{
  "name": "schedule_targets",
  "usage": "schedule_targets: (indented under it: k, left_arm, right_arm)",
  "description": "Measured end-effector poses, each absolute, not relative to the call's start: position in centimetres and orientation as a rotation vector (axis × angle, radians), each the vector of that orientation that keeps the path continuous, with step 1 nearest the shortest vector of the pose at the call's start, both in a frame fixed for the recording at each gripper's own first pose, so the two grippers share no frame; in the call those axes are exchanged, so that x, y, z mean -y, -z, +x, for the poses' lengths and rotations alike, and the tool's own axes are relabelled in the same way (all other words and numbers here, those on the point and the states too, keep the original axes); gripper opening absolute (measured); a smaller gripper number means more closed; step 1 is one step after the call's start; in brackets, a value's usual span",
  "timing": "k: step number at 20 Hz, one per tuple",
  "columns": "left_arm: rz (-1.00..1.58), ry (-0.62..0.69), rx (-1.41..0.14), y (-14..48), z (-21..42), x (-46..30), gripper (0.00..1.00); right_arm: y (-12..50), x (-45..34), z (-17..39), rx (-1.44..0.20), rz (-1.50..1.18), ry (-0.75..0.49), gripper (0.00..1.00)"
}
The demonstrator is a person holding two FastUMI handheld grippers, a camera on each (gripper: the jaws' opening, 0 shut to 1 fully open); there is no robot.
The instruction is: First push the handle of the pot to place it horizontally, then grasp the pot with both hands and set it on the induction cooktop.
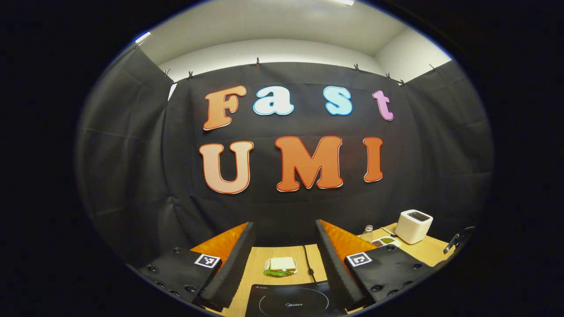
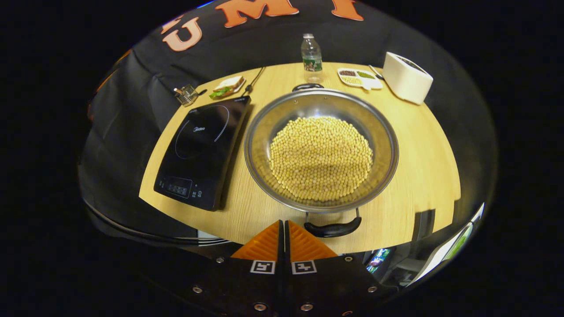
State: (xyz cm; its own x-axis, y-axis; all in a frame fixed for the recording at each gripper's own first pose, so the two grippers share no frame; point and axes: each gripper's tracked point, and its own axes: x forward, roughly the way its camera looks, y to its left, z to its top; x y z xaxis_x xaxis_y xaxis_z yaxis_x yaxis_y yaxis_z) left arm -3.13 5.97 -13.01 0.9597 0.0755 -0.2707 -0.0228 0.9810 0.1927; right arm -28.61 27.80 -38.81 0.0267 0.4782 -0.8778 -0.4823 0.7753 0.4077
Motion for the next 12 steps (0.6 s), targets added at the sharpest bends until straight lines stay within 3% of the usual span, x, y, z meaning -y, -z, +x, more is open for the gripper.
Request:
schedule_targets:
  k: [7, 12]
  left_arm:
    - [0.213, -0.038, -0.349, 15.7, -2.4, -6.9, 0.89]
    - [0.262, -0.035, -0.417, 18.2, -3.1, -5.3, 0.89]
  right_arm:
    - [42.2, -27.9, -29.2, -1.447, 0.007, -0.640, 0.00]
    - [43.1, -28.8, -28.6, -1.510, 0.107, -0.650, 0.00]
